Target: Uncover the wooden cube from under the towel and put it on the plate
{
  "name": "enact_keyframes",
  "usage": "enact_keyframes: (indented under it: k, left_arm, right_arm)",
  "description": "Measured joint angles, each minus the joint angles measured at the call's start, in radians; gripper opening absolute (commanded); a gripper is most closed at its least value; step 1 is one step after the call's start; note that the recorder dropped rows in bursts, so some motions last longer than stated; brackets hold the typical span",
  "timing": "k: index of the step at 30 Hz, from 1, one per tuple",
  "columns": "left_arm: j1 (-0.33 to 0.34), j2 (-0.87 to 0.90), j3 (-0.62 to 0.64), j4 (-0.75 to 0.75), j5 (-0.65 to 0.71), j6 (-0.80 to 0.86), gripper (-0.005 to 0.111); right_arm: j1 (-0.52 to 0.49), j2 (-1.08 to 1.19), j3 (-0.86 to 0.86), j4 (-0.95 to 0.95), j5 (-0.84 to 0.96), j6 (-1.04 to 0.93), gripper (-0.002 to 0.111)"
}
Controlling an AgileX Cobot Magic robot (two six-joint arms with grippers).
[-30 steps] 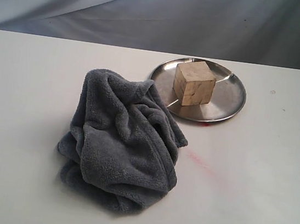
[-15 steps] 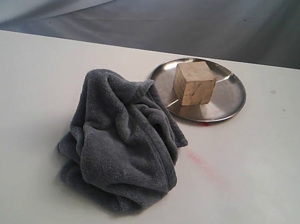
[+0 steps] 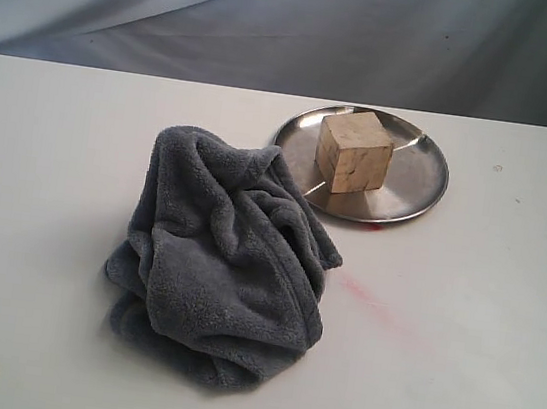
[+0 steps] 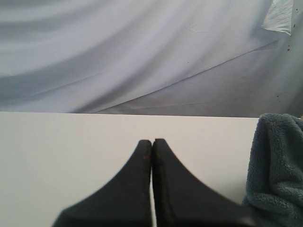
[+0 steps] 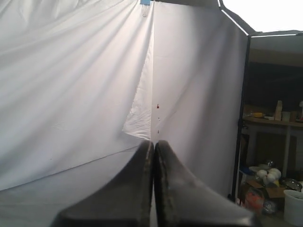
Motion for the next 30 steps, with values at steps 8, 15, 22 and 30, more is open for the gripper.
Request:
enact_keyframes:
  k: [8,15,22,30]
  left_arm:
    - [0.000,0.000,0.000,0.000,0.000,0.000,0.001]
    - [0.000,0.000,0.000,0.000,0.000,0.000,0.001]
    - [0.000,0.000,0.000,0.000,0.000,0.000,0.001]
    - [0.000,0.000,0.000,0.000,0.000,0.000,0.001]
  right_arm:
    - [0.000,-0.129,0.000,0.011,0.144,-0.002,0.000]
    - [0.000,-0.174,0.000,0.036,0.243,-0.002,0.000]
    - [0.000,-0.174,0.002,0.055,0.302,-0.002,0.000]
    - [0.014,-0.174,0.172,0.142,0.293,-0.002,0.000]
